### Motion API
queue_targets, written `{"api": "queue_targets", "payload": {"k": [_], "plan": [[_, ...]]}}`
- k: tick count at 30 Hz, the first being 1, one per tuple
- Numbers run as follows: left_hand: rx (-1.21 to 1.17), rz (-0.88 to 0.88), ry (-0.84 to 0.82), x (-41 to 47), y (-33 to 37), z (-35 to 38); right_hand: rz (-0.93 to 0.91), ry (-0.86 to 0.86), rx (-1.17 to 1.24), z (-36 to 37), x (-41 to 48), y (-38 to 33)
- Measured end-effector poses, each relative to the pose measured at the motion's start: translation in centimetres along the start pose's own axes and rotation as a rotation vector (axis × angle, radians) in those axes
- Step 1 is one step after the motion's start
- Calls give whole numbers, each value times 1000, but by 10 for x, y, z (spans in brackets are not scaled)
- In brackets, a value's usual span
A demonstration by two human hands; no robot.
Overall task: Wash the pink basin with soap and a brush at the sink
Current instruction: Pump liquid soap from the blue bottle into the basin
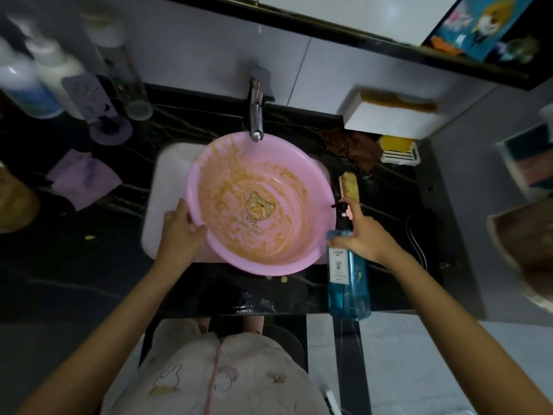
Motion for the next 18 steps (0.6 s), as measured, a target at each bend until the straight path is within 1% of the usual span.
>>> {"api": "queue_targets", "payload": {"k": [2, 3, 5, 7, 8, 10, 13, 15, 18], "plan": [[260, 92, -29, -10, 5, 0, -21, 24, -50, -2, -9, 5], [395, 196, -54, -16, 11, 3, -18, 43, -57, -3, -12, 8], [607, 484, -127, -32, 27, 21, 20, 88, -15, -4, -18, 19], [752, 723, -245, -49, 33, 48, 48, 136, 88, -4, -25, 28], [803, 810, -292, -55, 32, 61, 48, 166, 143, -5, -29, 31], [836, 928, -347, -63, 34, 84, 48, 231, 255, -8, -39, 34], [742, 1014, -323, -62, 41, 98, 31, 286, 382, -11, -55, 35], [671, 1068, -297, -61, 54, 98, 10, 298, 384, -11, -65, 35], [600, 1188, -208, -66, 81, 88, 1, 344, 322, -17, -78, 35]]}}
Point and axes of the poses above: each hand's wrist, its own x-axis towards the middle knuckle, its own z-axis out of the palm, y = z × x, the point moved 9 cm from there along x, towards the middle knuckle, and after that the axes turned 12 degrees about z, right-handed, at the moved point
